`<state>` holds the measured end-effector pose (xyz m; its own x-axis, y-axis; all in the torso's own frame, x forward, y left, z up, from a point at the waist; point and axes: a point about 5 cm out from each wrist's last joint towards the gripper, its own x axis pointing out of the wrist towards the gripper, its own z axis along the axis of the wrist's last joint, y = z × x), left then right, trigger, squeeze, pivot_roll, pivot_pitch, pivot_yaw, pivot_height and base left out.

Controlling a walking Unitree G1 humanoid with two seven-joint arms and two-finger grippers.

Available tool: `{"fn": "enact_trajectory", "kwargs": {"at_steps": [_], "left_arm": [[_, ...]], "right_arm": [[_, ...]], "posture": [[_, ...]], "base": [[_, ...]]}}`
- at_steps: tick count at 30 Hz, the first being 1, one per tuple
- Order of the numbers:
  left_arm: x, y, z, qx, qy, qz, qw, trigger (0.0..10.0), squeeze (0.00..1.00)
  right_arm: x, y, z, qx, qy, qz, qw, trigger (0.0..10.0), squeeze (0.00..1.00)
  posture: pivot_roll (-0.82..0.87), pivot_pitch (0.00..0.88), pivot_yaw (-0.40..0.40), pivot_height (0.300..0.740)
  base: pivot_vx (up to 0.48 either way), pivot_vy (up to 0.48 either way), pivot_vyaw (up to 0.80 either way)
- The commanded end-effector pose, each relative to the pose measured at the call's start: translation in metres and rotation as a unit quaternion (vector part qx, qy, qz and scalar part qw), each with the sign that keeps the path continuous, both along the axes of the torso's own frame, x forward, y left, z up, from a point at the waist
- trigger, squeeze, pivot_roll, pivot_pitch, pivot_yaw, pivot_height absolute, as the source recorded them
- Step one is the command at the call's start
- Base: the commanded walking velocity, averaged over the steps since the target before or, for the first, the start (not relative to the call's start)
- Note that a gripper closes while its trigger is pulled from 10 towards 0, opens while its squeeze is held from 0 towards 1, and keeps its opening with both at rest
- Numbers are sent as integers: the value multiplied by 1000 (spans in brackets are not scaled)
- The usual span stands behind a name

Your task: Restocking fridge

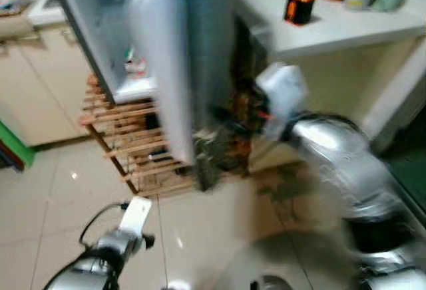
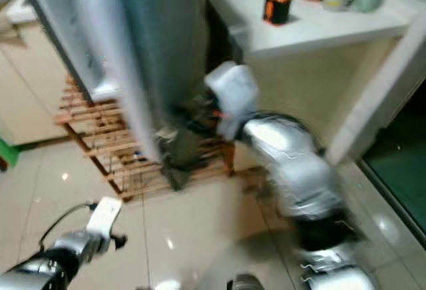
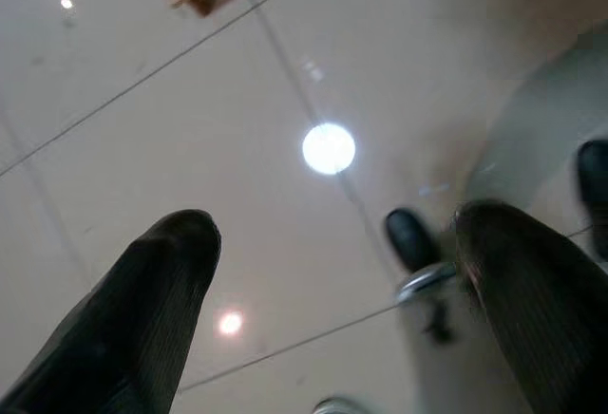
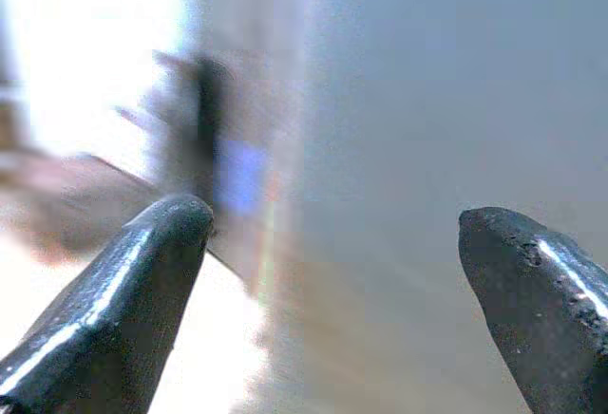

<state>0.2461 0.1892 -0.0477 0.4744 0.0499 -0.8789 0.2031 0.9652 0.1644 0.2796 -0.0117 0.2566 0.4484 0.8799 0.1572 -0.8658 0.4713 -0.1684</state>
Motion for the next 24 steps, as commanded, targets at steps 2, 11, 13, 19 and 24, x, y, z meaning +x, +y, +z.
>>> {"fn": "enact_trajectory", "kwargs": {"at_steps": [2,11,13,19,24], "left_arm": [[-7,11,-3,12,7,15,1000,10000,0],[21,9,17,84,-97,-74,989,10000,0],[41,3,34,71,-160,-75,982,10000,0],[80,-20,128,-53,-457,-35,887,10000,0],[95,-26,188,-87,-548,2,832,10000,0]], "right_arm": [[-5,-6,2,10,2,22,1000,10000,0],[46,-95,-60,-45,71,-285,955,10000,0],[45,-109,-72,-50,79,-326,941,10000,0],[28,-138,-113,-41,118,-419,899,10000,0],[25,-147,-120,-7,124,-453,883,10000,0]], "posture": [[-188,0,35,716],[-169,0,23,716],[-169,0,23,716],[-173,0,36,716],[-179,0,47,716]], "base": [[0,0,0],[0,0,0],[0,0,0],[0,0,0],[269,166,0]]}}
